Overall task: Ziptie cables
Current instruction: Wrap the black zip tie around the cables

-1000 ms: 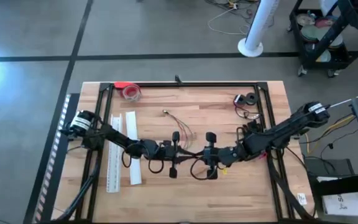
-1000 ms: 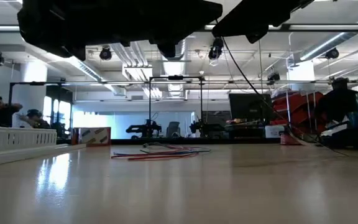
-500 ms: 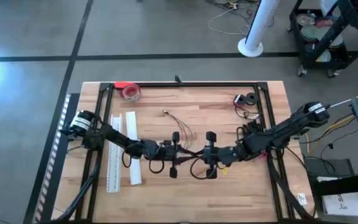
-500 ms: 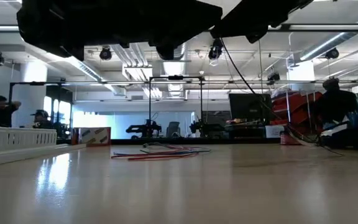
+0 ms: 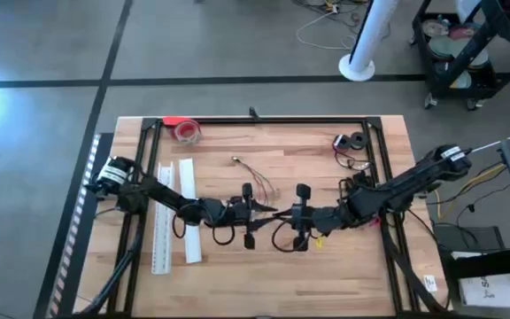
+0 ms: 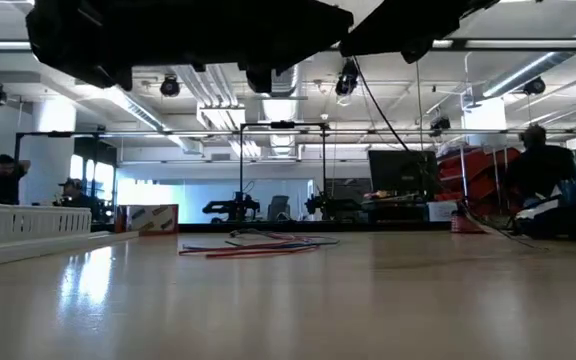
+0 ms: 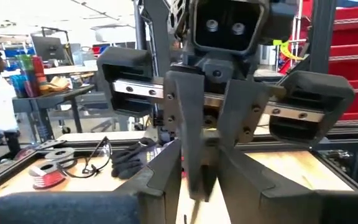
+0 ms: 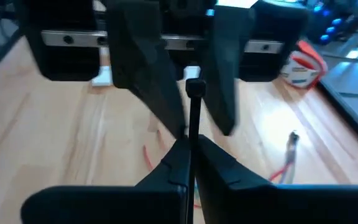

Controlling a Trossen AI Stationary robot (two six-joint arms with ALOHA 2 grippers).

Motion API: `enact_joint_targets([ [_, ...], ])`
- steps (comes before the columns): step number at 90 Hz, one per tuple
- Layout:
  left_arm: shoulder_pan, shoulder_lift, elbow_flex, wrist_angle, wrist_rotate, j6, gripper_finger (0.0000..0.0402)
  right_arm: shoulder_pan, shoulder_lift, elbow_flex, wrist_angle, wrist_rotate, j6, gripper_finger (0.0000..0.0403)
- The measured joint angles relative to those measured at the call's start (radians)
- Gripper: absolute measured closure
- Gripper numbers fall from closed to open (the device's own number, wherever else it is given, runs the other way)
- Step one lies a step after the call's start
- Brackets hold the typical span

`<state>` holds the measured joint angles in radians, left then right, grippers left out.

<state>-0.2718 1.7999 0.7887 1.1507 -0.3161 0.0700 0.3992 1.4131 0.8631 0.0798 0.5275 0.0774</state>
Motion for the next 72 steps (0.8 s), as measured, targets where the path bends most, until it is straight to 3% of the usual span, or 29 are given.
enact_joint_targets([
  [48,0.0,-0.003,0.0,0.047,0.0,0.026,0.0341,-0.001,-0.006,0.0,0.0,0.0,0.013,0.0403],
  [72,0.002,-0.003,0.0,0.048,-0.001,0.023,0.0374,0.0,-0.006,0.0,0.0,0.02,0.017,0.0403],
])
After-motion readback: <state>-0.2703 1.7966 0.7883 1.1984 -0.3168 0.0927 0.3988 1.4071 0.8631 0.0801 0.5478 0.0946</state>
